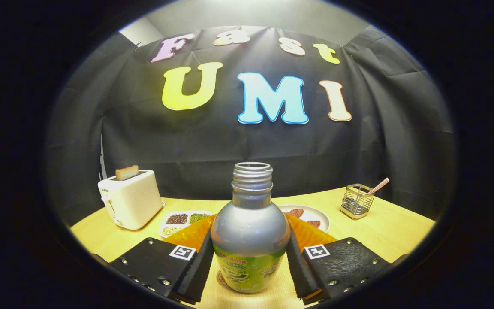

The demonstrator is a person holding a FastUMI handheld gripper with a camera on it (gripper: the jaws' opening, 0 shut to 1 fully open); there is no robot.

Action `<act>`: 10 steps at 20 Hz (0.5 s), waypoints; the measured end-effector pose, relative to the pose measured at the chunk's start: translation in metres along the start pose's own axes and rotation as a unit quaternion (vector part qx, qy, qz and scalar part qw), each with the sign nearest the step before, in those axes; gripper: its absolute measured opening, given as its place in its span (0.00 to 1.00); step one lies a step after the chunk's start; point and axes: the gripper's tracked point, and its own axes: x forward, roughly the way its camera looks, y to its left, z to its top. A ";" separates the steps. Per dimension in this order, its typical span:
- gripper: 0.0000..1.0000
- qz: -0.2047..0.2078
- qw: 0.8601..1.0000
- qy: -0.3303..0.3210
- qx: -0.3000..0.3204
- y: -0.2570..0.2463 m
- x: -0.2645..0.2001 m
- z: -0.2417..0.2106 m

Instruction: Take the bottle from table, then pour the juice into the cup, finally place the bottle on the coaster

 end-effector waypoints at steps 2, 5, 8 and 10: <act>0.78 0.007 1.000 0.002 0.005 0.004 0.009 -0.007; 0.78 0.009 1.000 0.008 -0.002 0.010 0.018 -0.018; 0.78 0.017 1.000 0.013 0.001 0.015 0.025 -0.028; 0.78 0.019 1.000 0.014 0.003 0.019 0.029 -0.032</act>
